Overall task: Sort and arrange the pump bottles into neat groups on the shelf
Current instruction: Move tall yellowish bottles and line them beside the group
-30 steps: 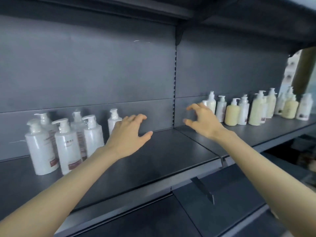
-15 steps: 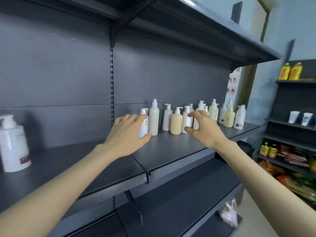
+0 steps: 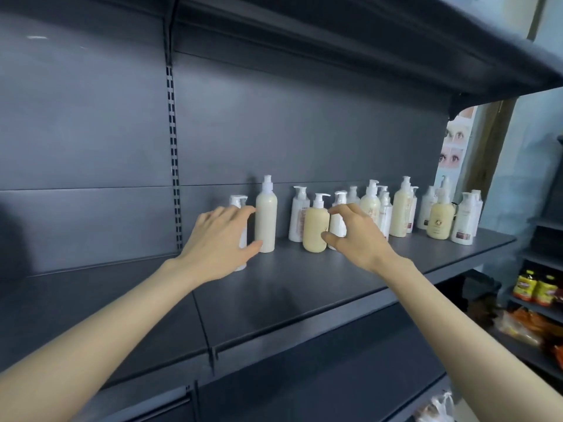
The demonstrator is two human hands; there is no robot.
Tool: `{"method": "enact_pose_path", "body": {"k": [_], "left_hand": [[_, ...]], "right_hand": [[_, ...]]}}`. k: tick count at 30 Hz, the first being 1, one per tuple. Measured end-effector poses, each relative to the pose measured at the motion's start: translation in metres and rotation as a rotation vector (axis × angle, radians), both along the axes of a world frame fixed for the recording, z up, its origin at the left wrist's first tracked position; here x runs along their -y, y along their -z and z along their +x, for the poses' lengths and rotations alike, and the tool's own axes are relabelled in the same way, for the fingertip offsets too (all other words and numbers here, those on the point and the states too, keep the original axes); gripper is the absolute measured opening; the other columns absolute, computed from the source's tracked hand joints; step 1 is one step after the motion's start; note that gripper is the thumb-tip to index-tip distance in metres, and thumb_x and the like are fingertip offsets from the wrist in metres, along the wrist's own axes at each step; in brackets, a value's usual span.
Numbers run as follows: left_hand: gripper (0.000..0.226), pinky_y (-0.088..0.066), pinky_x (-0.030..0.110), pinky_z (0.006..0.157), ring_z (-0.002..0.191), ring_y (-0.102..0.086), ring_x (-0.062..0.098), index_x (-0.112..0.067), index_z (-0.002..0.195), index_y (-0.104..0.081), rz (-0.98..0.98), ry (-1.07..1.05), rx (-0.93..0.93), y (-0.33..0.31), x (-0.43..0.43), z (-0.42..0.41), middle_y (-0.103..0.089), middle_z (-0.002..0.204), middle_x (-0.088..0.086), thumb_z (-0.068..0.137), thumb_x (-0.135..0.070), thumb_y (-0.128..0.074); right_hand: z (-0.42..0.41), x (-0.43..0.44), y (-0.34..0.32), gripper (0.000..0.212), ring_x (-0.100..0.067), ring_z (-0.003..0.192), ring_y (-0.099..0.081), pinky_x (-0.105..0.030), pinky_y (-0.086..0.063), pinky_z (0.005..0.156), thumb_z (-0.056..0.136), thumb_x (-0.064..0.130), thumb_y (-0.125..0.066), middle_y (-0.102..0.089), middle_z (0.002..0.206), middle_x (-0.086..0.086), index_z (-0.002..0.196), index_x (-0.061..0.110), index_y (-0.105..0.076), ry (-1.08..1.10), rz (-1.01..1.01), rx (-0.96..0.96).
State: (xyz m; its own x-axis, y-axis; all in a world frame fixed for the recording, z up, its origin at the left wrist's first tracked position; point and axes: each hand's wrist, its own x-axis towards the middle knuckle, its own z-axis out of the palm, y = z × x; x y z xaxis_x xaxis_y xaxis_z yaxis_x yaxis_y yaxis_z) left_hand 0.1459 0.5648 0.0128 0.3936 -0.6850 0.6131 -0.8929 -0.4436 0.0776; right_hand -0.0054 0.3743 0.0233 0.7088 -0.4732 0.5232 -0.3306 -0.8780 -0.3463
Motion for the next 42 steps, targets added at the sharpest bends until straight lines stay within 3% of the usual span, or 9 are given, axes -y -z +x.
{"method": "enact_pose_path", "body": {"k": [8, 10, 15, 21, 24, 28, 31, 34, 42], "left_hand": [[0.070, -0.034, 0.040, 0.098, 0.123, -0.042, 0.026, -0.021, 0.142, -0.024, -0.069, -0.100, -0.166, 0.019, 0.048, 0.068, -0.039, 0.137, 0.004, 0.086, -0.044, -0.058], [0.077, -0.038, 0.042, 0.099, 0.127, -0.040, 0.027, -0.022, 0.144, -0.020, -0.130, -0.095, -0.223, 0.022, 0.060, 0.086, -0.035, 0.141, 0.004, 0.083, -0.044, -0.062], [0.097, -0.040, 0.045, 0.102, 0.133, -0.037, 0.023, -0.017, 0.147, -0.011, -0.259, -0.072, -0.429, 0.030, 0.084, 0.118, -0.026, 0.148, 0.004, 0.076, -0.048, -0.069], [0.100, -0.037, 0.026, 0.090, 0.123, -0.047, 0.016, -0.020, 0.146, -0.014, -0.462, -0.053, -0.655, 0.044, 0.104, 0.133, -0.040, 0.143, -0.003, 0.071, -0.040, -0.077], [0.096, -0.041, 0.027, 0.087, 0.118, -0.052, 0.015, -0.022, 0.143, -0.019, -0.504, -0.071, -0.728, 0.050, 0.108, 0.137, -0.047, 0.138, -0.005, 0.070, -0.040, -0.079], [0.077, -0.048, 0.025, 0.079, 0.102, -0.061, 0.010, -0.024, 0.130, -0.036, -0.540, -0.109, -0.813, 0.054, 0.112, 0.133, -0.061, 0.111, -0.013, 0.068, -0.037, -0.080], [0.066, -0.053, 0.037, 0.082, 0.094, -0.064, 0.012, -0.022, 0.111, -0.045, -0.538, -0.158, -0.855, 0.055, 0.115, 0.132, -0.064, 0.097, -0.009, 0.062, -0.044, -0.083], [0.064, -0.054, 0.040, 0.083, 0.091, -0.065, 0.013, -0.023, 0.103, -0.048, -0.567, -0.187, -0.865, 0.055, 0.117, 0.129, -0.065, 0.095, -0.005, 0.054, -0.051, -0.078], [0.049, -0.055, 0.037, 0.082, 0.092, -0.065, 0.018, -0.018, 0.110, -0.047, -0.721, -0.167, -0.826, 0.037, 0.112, 0.102, -0.064, 0.100, 0.003, 0.074, -0.027, -0.078]], "right_hand": [[0.097, 0.060, 0.007, 0.053, -0.023, 0.124, -0.041, -0.030, -0.038, 0.096, 0.089, 0.029, -0.060, -0.042, 0.136, -0.003, 0.137, 0.015, -0.041, -0.094, 0.012, -0.033], [0.119, 0.073, 0.009, 0.053, -0.023, 0.124, -0.042, -0.038, -0.038, 0.101, 0.088, 0.031, -0.060, -0.043, 0.135, -0.002, 0.135, 0.016, -0.042, -0.105, 0.025, -0.010], [0.167, 0.097, 0.011, 0.055, -0.022, 0.114, -0.050, -0.032, -0.041, 0.087, 0.089, 0.037, -0.060, -0.043, 0.134, -0.002, 0.136, 0.015, -0.039, -0.184, 0.086, -0.011], [0.214, 0.117, 0.019, 0.072, -0.018, 0.118, -0.048, -0.028, -0.039, 0.092, 0.084, 0.042, -0.066, -0.044, 0.136, -0.003, 0.139, 0.010, -0.032, -0.349, 0.396, 0.061], [0.231, 0.123, 0.026, 0.069, -0.012, 0.107, -0.051, -0.022, -0.038, 0.084, 0.083, 0.042, -0.067, -0.049, 0.118, 0.006, 0.135, 0.012, -0.034, -0.427, 0.533, 0.068], [0.250, 0.133, 0.034, 0.058, -0.007, 0.098, -0.055, -0.017, -0.043, 0.074, 0.082, 0.044, -0.068, -0.056, 0.110, 0.010, 0.125, 0.017, -0.041, -0.517, 0.633, 0.056], [0.257, 0.137, 0.038, 0.048, -0.005, 0.091, -0.056, -0.017, -0.045, 0.072, 0.082, 0.042, -0.068, -0.056, 0.101, 0.012, 0.117, 0.019, -0.045, -0.565, 0.679, 0.068], [0.259, 0.139, 0.041, 0.042, -0.004, 0.085, -0.056, -0.019, -0.045, 0.068, 0.084, 0.038, -0.067, -0.057, 0.097, 0.009, 0.114, 0.017, -0.047, -0.599, 0.712, 0.092], [0.247, 0.137, 0.039, 0.040, -0.013, 0.089, -0.060, -0.033, -0.050, 0.080, 0.082, 0.041, -0.068, -0.060, 0.098, 0.003, 0.108, 0.018, -0.049, -0.669, 0.759, 0.190]]}}
